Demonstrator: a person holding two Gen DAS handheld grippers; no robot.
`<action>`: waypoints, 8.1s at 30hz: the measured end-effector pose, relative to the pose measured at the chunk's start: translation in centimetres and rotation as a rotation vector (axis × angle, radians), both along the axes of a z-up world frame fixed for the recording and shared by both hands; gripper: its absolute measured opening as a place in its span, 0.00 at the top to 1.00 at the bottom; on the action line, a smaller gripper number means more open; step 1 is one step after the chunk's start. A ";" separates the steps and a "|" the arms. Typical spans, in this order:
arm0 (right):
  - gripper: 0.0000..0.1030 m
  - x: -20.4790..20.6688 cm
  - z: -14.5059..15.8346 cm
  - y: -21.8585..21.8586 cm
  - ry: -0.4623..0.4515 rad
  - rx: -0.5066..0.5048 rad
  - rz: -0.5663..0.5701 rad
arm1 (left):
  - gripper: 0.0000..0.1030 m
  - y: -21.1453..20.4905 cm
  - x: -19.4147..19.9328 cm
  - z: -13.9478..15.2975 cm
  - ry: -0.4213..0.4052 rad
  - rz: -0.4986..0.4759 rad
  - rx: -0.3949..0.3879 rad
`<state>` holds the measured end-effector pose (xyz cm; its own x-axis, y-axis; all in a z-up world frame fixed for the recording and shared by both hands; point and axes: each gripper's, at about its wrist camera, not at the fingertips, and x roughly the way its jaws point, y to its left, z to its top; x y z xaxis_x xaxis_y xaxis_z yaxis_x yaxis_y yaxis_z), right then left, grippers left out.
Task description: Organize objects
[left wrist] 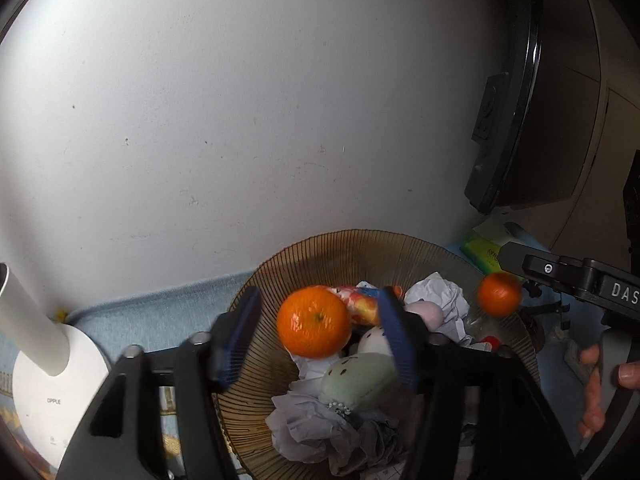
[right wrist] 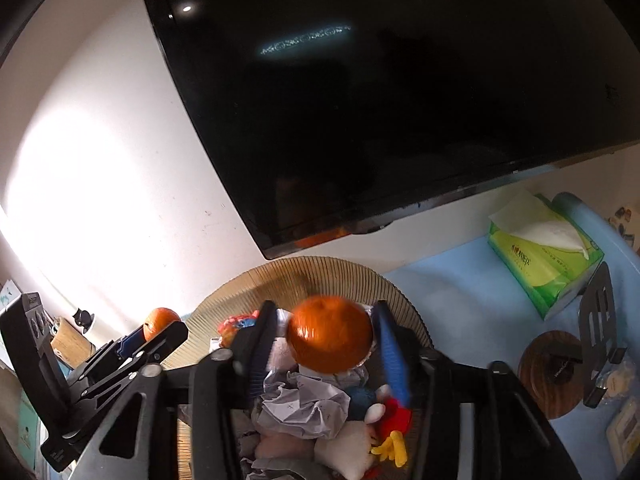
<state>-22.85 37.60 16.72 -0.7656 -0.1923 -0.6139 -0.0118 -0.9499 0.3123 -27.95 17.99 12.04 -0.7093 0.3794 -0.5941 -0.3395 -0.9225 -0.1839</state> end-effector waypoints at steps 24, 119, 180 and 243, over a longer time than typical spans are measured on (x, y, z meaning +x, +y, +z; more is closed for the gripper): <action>0.00 6.7 7.9 -12.0 0.210 0.046 0.329 | 0.00 -12.4 7.3 2.0 0.098 0.222 -0.188; 0.99 3.8 -9.9 -28.4 0.001 0.077 0.600 | 0.49 -30.1 8.2 -8.7 -0.163 0.482 -0.045; 0.54 7.2 -2.4 -23.6 0.177 0.016 0.438 | 0.48 -34.0 12.3 -4.9 0.006 0.503 0.081; 0.00 12.6 5.2 -5.9 0.131 -0.089 0.256 | 0.00 -10.8 13.3 4.5 0.055 0.215 -0.182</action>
